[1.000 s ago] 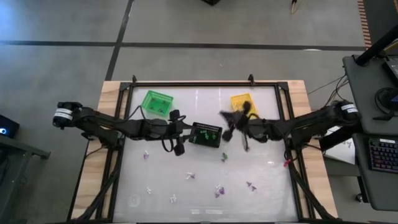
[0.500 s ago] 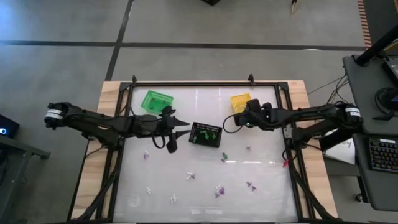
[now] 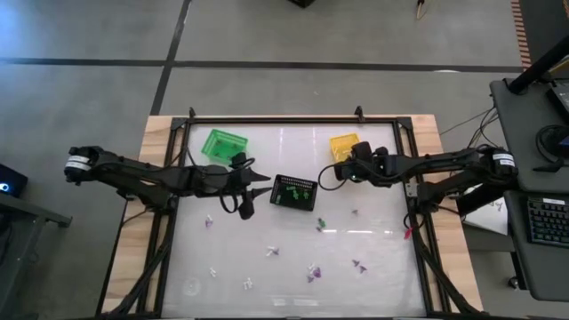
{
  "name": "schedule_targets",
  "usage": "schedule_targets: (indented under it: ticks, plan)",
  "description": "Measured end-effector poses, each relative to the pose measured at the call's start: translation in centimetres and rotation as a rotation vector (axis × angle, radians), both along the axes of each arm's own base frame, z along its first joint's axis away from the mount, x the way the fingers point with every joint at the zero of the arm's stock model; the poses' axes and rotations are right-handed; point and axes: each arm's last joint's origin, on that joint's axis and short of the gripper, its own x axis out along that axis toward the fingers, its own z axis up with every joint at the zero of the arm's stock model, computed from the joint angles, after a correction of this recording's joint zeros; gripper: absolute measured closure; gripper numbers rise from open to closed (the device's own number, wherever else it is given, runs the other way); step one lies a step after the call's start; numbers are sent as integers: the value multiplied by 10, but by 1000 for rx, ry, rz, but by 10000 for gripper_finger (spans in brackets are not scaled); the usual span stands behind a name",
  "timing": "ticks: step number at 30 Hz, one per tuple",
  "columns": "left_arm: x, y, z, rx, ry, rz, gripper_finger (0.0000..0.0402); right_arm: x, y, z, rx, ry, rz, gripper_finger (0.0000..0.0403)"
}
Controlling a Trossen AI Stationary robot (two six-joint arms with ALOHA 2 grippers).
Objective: Sort Halloween decoration
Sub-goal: Put the purple witch hat toy into the green bin
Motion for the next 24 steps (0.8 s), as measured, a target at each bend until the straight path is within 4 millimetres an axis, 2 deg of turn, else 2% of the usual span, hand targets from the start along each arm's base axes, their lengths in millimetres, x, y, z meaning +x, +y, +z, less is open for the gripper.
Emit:
schedule_targets:
  ticks: [4, 8, 17, 21, 24]
  plan:
    - [0, 0, 0, 0, 1, 0, 278, 0, 1, 0, 28, -8, 14, 266]
    - [0, 0, 0, 0, 2, 0, 278, 6, 3, 7, 149, -52, 93, 260]
    - [0, 0, -1, 0, 4, 0, 278, 30, 20, 25, 533, -190, 441, 270]
    - [0, 0, -1, 0, 5, 0, 278, 40, 37, 20, 658, -139, 505, 269]
    - [0, 0, -1, 0, 6, 0, 278, 44, 50, 11, 758, -9, 488, 271]
